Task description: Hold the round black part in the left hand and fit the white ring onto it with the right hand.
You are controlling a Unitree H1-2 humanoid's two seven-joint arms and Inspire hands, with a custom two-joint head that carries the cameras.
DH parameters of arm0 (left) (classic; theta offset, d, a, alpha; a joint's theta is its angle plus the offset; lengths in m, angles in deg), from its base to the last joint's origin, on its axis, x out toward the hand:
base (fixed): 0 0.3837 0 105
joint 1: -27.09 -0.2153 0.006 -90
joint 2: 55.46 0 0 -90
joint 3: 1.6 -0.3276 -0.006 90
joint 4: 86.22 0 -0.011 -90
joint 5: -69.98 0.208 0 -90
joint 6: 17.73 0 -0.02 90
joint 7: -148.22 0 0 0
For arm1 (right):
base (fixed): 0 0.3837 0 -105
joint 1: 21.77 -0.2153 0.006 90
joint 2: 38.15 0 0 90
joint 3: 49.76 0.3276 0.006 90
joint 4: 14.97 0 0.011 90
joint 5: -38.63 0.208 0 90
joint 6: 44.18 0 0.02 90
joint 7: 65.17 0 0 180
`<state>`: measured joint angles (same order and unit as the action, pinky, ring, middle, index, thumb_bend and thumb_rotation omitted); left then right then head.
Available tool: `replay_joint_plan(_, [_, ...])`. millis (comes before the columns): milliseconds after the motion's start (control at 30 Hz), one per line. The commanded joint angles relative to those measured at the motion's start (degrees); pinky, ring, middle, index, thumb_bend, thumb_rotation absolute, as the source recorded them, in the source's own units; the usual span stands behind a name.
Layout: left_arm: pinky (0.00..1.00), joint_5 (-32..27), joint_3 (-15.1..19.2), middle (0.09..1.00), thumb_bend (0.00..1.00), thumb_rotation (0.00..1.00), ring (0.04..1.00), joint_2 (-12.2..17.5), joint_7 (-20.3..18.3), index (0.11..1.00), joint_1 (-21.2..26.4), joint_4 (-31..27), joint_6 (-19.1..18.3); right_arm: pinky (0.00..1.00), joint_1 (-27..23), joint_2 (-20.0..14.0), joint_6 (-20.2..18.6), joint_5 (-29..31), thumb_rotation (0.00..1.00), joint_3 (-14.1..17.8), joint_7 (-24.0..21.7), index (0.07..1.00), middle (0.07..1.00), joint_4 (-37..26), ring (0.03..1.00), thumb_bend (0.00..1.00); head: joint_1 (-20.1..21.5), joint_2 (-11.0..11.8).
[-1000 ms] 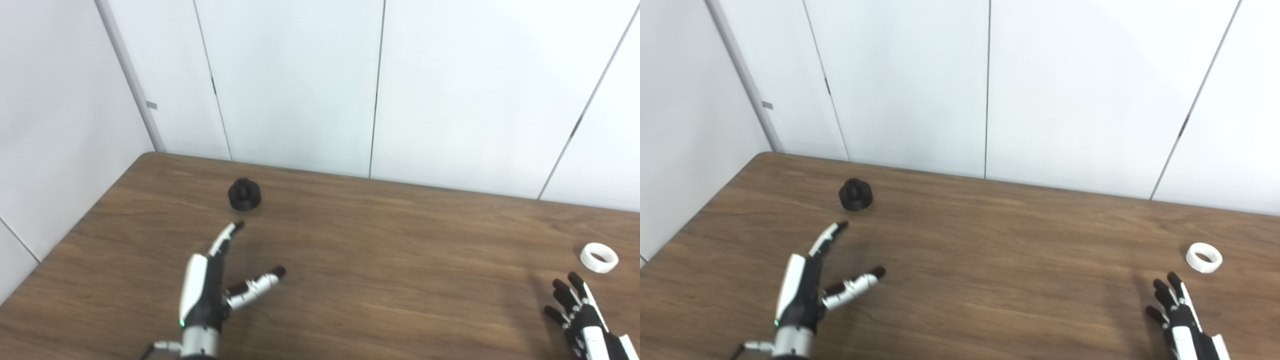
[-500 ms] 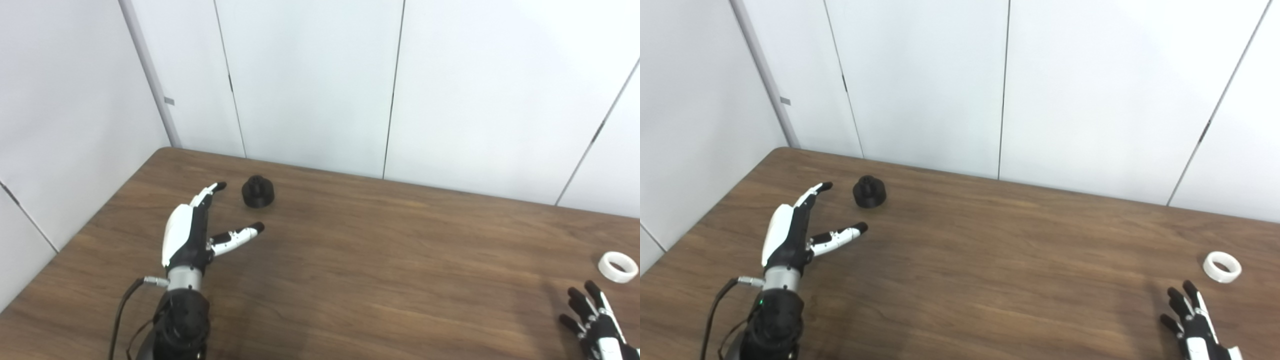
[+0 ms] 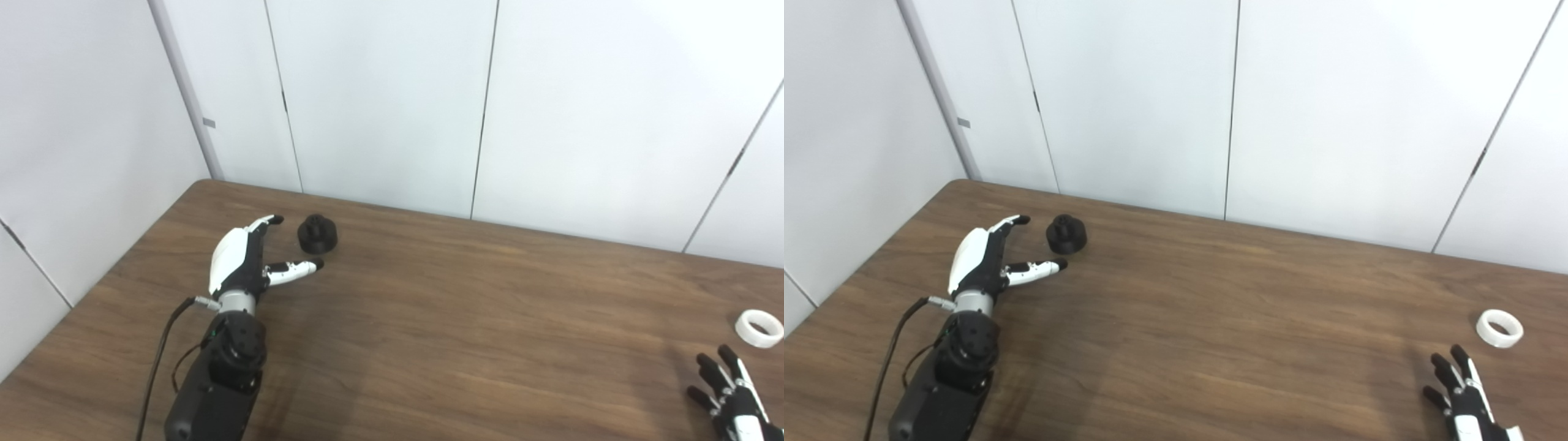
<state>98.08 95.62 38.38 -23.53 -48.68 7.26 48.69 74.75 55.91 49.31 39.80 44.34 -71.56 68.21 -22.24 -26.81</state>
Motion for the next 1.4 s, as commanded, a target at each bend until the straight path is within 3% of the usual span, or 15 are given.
replay_joint_plan(0, [0.94, 0.8, -0.4, 0.927, 0.94, 0.31, 0.971, 2.5, 0.6, 0.848, 3.9, 0.6, 1.0, 1.00, 1.8, 0.8, -0.8, -0.6, 1.00, -0.3, 0.8, 0.986, 0.935, 1.6, 0.960, 0.46, 0.0, -0.1])
replay_joint_plan(133, [1.00, 0.9, -2.1, 0.938, 0.96, 0.32, 0.991, 4.0, -0.1, 0.853, 6.6, 4.8, 1.0, 1.00, 2.0, 0.2, -0.4, 1.3, 1.00, -0.6, -0.9, 0.999, 0.969, 1.5, 0.997, 0.47, 0.2, -0.1])
replay_joint_plan(467, [1.00, 0.6, -4.2, 0.933, 0.99, 0.30, 0.988, 5.3, 1.7, 0.836, 11.0, 13.1, 1.8, 1.00, 1.9, -0.4, 3.0, 3.3, 1.00, -0.4, -1.9, 1.000, 0.977, 3.6, 0.991, 0.42, 0.6, -0.3])
replay_joint_plan(833, [1.00, -0.2, -5.4, 0.934, 1.00, 0.30, 0.993, 6.2, 2.2, 0.840, 15.2, 21.9, 4.0, 1.00, 2.0, 0.0, 2.9, 2.9, 1.00, -0.3, -1.5, 1.000, 0.956, 3.6, 0.982, 0.44, 1.2, -0.3])
replay_joint_plan(1367, [1.00, -1.9, -6.7, 0.938, 0.99, 0.27, 0.999, 6.1, 0.8, 0.824, 17.5, 24.0, 4.5, 1.00, 2.3, 0.4, 2.0, 3.0, 1.00, -0.2, -1.2, 1.000, 0.951, 2.7, 0.989, 0.46, 1.5, -0.4])
